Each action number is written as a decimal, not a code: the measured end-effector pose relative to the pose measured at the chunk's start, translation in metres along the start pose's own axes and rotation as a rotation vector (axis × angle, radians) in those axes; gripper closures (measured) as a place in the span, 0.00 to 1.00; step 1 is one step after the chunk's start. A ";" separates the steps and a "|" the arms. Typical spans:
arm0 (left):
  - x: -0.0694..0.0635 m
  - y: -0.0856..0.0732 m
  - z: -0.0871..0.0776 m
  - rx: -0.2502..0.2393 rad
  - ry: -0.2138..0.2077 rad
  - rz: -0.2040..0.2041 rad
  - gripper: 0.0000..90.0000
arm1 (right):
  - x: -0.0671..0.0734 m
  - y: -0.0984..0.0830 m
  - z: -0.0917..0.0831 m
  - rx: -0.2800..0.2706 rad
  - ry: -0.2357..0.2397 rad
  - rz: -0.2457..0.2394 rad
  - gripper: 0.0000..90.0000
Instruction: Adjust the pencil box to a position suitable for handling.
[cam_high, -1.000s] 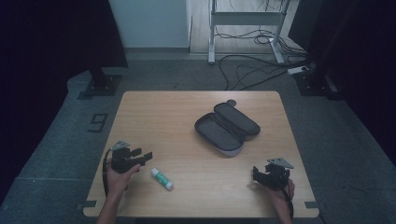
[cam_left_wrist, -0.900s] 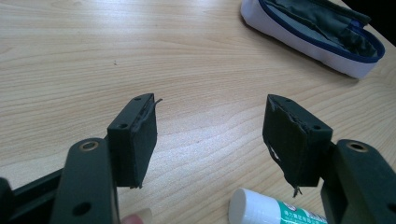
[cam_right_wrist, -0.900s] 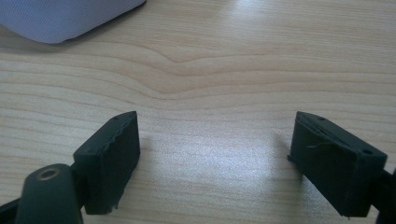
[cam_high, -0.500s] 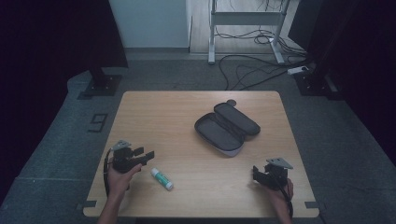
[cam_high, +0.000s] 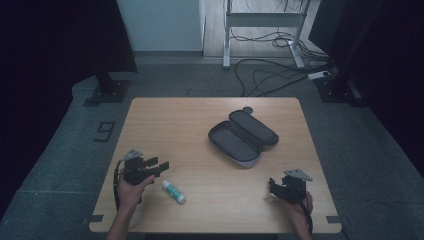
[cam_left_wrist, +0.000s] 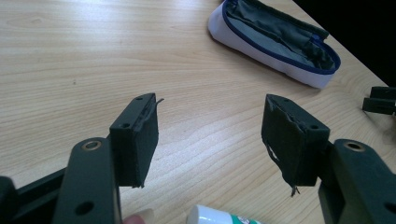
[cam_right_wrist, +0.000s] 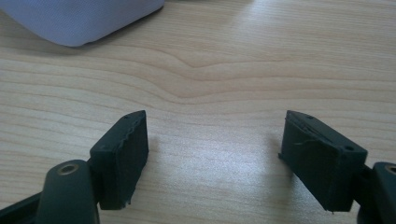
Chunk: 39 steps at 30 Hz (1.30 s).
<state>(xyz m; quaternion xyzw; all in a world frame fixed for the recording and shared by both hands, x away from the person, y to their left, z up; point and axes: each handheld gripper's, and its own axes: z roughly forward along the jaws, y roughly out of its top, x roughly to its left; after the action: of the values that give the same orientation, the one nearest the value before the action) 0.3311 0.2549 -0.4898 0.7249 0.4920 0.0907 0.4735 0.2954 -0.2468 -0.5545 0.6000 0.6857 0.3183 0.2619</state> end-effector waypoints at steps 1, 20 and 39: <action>0.000 0.000 0.000 0.000 0.000 0.000 0.41 | 0.000 0.000 0.000 0.000 0.000 0.000 0.26; -0.013 0.020 0.022 0.011 -0.015 0.015 0.40 | 0.011 0.030 -0.008 -0.096 0.085 -0.006 0.33; -0.042 0.038 0.049 0.066 -0.002 0.093 0.40 | 0.017 0.048 -0.011 -0.132 0.144 0.012 0.36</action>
<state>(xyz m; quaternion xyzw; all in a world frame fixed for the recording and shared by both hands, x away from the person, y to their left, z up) 0.3634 0.1891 -0.4723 0.7622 0.4601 0.0956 0.4453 0.3167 -0.2276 -0.5108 0.5610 0.6768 0.4064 0.2490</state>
